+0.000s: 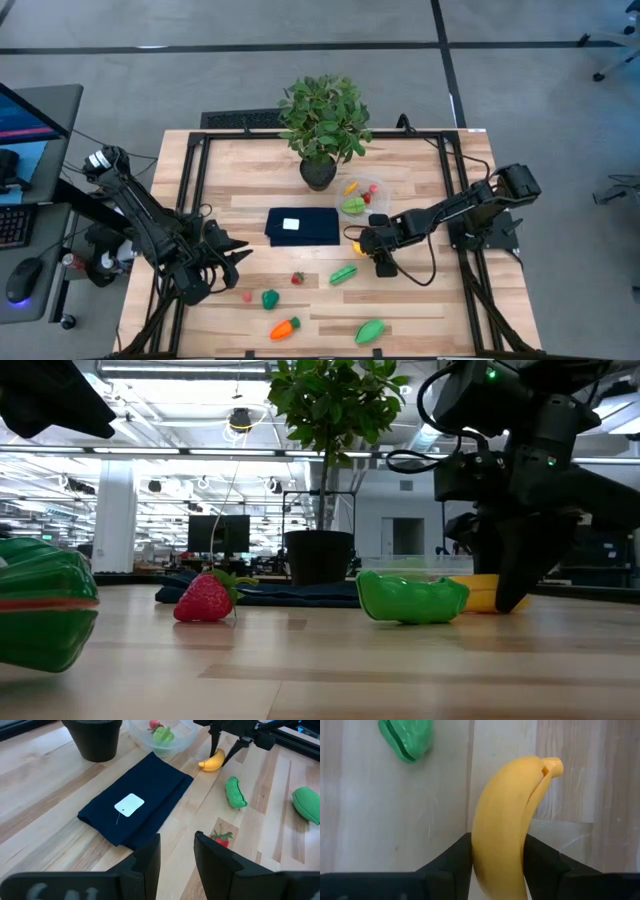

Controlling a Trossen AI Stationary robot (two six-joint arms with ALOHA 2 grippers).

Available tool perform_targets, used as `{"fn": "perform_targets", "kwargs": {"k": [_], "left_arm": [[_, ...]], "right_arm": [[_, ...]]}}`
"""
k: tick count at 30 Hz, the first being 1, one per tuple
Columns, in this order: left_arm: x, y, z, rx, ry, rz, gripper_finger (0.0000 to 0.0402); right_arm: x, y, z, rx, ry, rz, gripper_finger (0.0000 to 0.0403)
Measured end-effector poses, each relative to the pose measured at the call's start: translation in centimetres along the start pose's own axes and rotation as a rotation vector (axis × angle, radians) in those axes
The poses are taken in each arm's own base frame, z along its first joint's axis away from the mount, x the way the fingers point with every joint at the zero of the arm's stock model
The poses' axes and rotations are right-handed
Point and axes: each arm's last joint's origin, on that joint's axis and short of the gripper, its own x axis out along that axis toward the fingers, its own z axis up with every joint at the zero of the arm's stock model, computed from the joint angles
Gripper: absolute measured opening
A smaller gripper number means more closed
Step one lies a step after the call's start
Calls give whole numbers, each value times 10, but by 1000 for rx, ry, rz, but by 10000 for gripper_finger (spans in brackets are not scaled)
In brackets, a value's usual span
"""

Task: Pick and placing Produce into tupperware
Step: Put the yellow banana into the transparent container

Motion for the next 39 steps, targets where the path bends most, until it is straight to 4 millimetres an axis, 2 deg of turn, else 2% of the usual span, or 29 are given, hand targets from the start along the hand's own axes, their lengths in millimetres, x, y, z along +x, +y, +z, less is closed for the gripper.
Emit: {"fn": "perform_targets", "kwargs": {"k": [12, 29, 39], "left_arm": [[0, 0, 0, 1, 0, 1, 107], [0, 0, 0, 0, -1, 0, 107], [0, 0, 0, 1, -1, 1, 107]], "right_arm": [[1, 0, -1, 7, 5, 2, 185], [1, 0, 0, 33, 3, 14, 148], [-2, 3, -1, 69, 5, 90, 158]]}}
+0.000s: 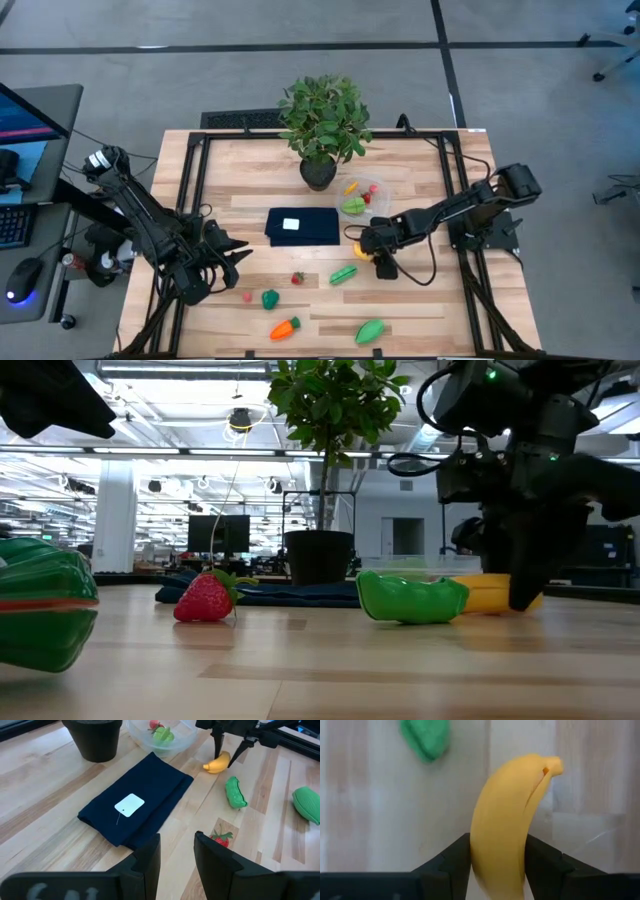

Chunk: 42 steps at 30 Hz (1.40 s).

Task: Pick and placing Produce into tupperware
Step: Put the yellow banana into the transparent container

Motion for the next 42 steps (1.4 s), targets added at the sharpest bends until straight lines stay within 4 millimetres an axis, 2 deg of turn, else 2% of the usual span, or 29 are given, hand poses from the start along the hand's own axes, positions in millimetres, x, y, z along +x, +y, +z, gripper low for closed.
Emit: {"fn": "perform_targets", "kwargs": {"k": [11, 18, 24, 28, 37, 42], "left_arm": [[0, 0, 1, 1, -18, 5, 107], [0, 0, 1, 13, -21, 7, 107], [0, 1, 1, 30, -22, 8, 107], [0, 1, 1, 34, -22, 11, 107], [0, 1, 1, 34, -22, 11, 107], [0, 1, 1, 34, -23, 11, 107]], "right_arm": [[-33, -5, 8, 28, -147, 5, 142], [-62, -9, 11, 58, -272, 7, 153], [-91, -20, 11, 119, -399, -74, 149], [-106, -29, 6, 146, -426, -134, 142], [-121, -52, -8, 191, -390, -237, 156], [-124, -64, -11, 191, -367, -275, 148]]}}
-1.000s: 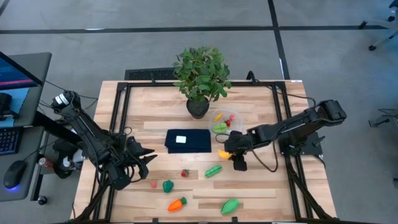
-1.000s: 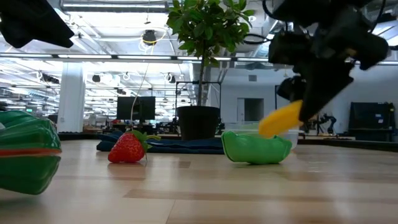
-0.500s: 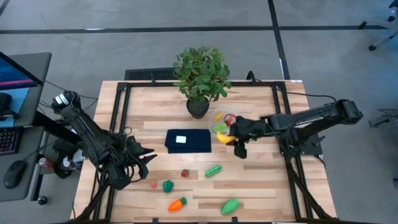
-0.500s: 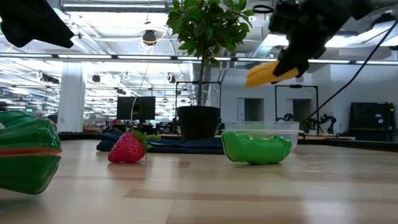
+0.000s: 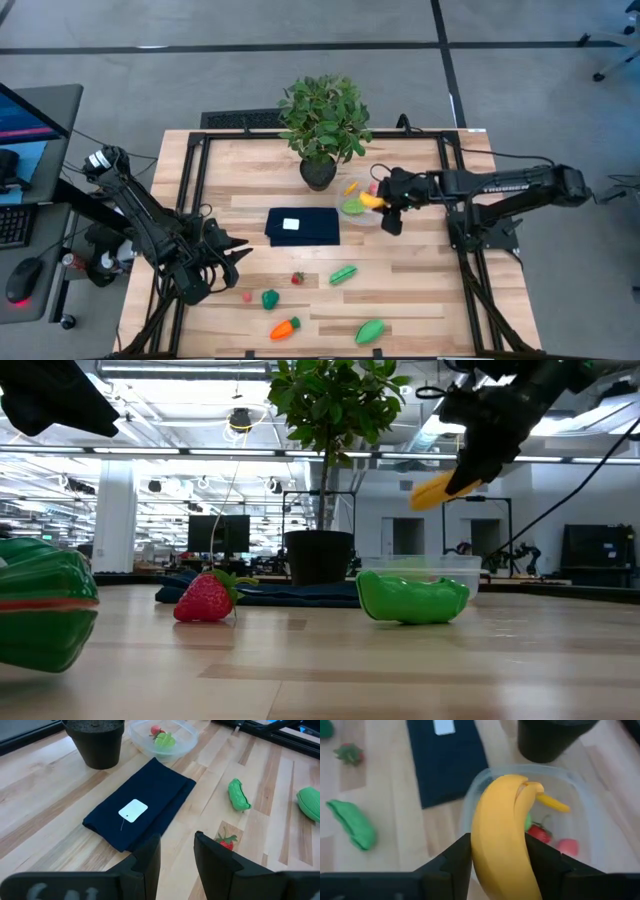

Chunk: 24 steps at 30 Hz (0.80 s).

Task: Pick and placing Produce into tupperware
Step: Put the yellow banana into the transparent container

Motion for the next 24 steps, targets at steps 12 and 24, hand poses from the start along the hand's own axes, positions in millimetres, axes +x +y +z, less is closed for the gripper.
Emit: {"fn": "perform_targets", "kwargs": {"k": [12, 24], "left_arm": [[0, 0, 1, 0, -32, 9, 107], [0, 0, 1, -5, -47, 10, 107]], "right_arm": [[1, -39, 5, 20, -29, -114, 155], [40, -54, 11, 21, -9, -111, 144]]}}
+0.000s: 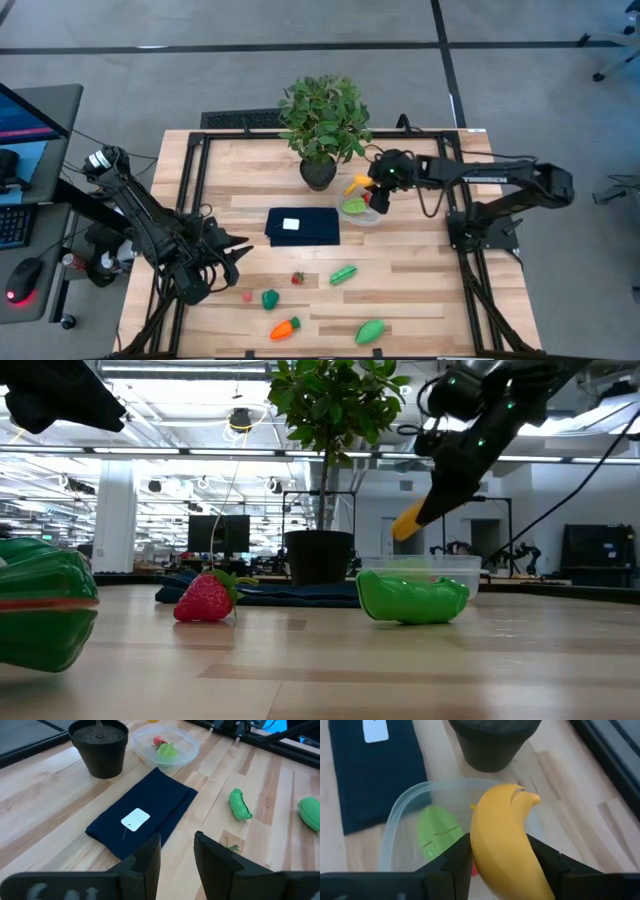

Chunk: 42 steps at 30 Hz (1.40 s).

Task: Pick and placing Produce into tupperware
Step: Put the yellow banana into the transparent container, then put the pink peach into the transparent container

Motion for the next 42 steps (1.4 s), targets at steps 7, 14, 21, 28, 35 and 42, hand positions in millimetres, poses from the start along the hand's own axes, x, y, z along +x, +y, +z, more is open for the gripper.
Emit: {"fn": "perform_targets", "kwargs": {"k": [7, 14, 21, 28, 35, 42], "left_arm": [[0, 0, 0, -4, 0, 0, 107], [0, 0, 0, -16, -1, 0, 107], [0, 0, 0, -16, -6, 2, 107], [0, 0, 0, -16, -7, 3, 107], [0, 0, 0, -16, -8, 3, 107], [0, 0, 0, 2, -5, 3, 107]], "right_arm": [[21, -2, -4, 1, 52, 26, 150], [30, -4, -7, 13, 80, 56, 145], [30, -4, -7, 13, 81, 56, 158], [30, -4, -7, 15, 82, 57, 186], [23, -3, -8, 33, 96, 80, 198], [-17, 5, -12, 58, 96, 124, 196]]}}
